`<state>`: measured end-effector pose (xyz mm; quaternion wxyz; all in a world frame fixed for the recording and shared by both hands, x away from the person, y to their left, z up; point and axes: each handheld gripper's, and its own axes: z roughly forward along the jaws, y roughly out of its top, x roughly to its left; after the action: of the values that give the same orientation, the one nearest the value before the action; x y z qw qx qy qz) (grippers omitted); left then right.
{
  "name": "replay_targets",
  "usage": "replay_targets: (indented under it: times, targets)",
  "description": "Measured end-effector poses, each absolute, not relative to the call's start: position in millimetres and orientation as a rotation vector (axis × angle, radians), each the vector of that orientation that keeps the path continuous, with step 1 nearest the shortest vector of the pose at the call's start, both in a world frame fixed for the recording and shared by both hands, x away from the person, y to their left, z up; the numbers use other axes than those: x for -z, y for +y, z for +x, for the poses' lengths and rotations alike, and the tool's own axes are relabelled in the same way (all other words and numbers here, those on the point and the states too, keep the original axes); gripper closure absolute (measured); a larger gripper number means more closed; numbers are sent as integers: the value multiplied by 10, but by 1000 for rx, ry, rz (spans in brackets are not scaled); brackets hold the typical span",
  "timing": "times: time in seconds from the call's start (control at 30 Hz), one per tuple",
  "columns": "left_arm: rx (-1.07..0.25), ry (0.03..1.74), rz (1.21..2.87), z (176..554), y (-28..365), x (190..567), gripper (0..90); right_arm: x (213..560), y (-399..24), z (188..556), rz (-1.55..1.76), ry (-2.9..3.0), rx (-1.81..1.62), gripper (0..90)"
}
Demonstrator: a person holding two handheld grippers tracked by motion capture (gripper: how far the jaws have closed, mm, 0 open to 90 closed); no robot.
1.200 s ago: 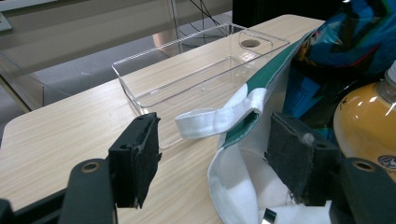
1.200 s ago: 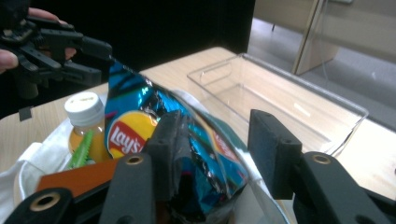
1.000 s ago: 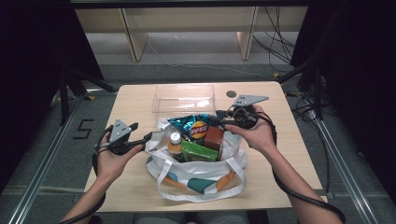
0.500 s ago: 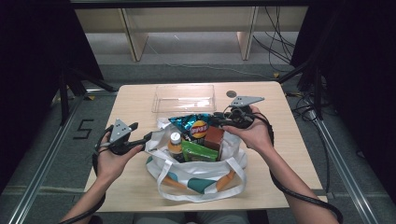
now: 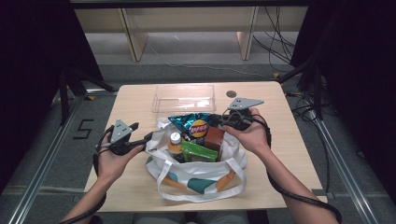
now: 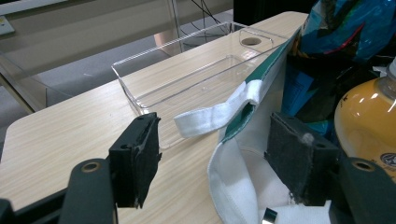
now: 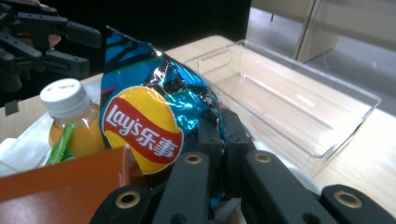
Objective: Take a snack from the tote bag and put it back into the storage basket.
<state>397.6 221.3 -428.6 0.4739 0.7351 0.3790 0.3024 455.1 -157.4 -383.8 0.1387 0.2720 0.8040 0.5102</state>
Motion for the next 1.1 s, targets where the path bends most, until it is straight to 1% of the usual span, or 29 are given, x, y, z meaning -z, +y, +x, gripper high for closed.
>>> replay_targets:
  times: [0.73, 1.1]
  targets:
    - [-735, 931, 1784, 3983, 2212, 4298, 333, 3618, -1552, 4470, 688, 2134, -1583, 900]
    - [-744, 933, 1778, 3977, 2215, 4288, 333, 3396, -1564, 4435, 696, 2057, -1648, 900]
